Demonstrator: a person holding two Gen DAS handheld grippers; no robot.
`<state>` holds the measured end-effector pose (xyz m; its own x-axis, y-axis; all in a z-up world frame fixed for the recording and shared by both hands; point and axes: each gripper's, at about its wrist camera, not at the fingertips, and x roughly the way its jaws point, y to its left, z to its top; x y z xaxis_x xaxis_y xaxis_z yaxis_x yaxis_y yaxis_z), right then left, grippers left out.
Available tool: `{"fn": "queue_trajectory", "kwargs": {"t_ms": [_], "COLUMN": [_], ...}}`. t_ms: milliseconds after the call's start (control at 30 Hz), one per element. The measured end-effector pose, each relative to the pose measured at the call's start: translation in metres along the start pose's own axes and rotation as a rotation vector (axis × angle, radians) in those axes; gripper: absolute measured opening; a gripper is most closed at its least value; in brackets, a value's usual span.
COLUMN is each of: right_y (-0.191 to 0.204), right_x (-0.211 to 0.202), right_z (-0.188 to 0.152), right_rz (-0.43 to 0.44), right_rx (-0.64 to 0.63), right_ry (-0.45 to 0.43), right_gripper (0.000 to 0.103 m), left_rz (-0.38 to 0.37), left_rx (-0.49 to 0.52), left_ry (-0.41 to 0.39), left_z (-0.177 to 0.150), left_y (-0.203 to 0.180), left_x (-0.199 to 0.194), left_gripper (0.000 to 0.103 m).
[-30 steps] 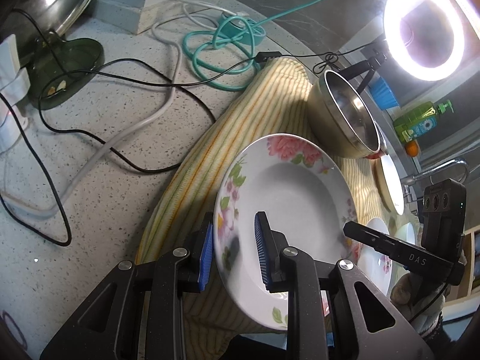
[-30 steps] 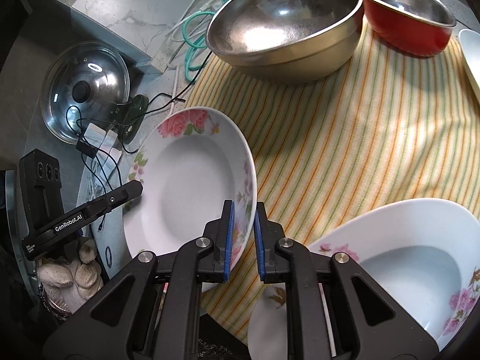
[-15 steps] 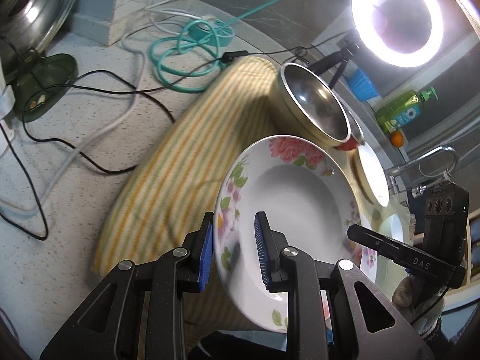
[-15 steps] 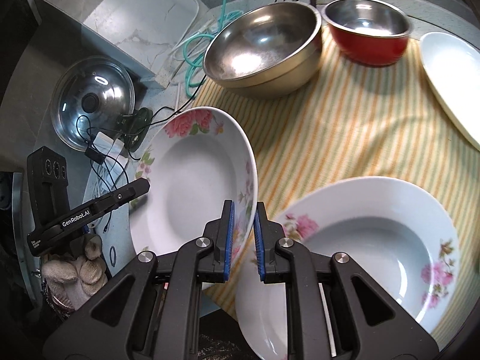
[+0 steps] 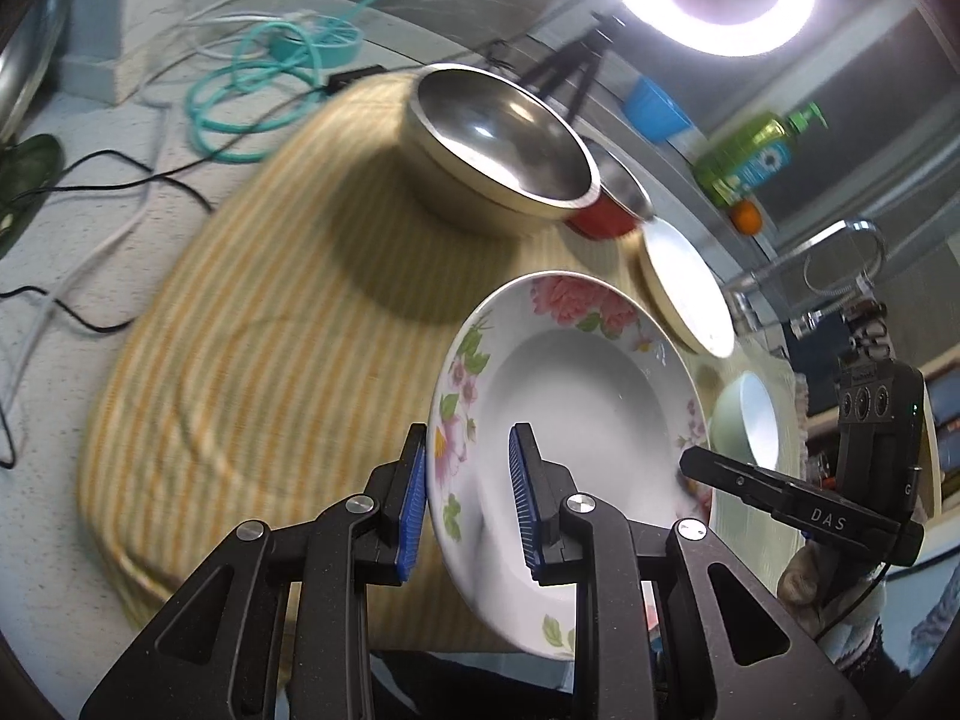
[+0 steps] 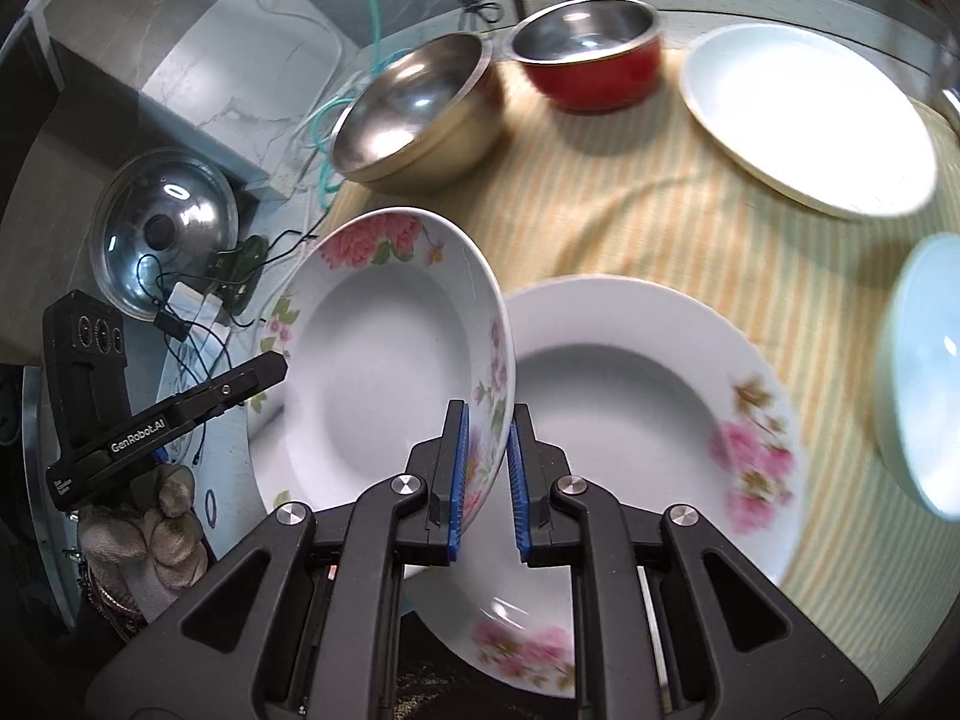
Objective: Organize plates and bowls
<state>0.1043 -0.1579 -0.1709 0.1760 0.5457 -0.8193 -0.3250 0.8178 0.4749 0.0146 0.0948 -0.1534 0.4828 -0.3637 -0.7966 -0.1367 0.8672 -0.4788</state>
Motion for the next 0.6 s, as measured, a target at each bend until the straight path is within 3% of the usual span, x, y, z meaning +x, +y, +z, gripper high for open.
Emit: {"fn": "queue_trajectory", "kwargs": {"t_ms": [600], "right_y": [-0.075], "right_x": [-0.034], "right_z": [-0.030], "right_rz": [-0.070], "right_rx": [0.090], "right_ry": [-0.001], "right_gripper": [0.013], "left_rz": [-0.034], "left_rx": [0.114], "left_ry": [0.100], "left_z": [-0.027], "left_y": [-0.064], "left_x": [0.043], "left_gripper": [0.023]}}
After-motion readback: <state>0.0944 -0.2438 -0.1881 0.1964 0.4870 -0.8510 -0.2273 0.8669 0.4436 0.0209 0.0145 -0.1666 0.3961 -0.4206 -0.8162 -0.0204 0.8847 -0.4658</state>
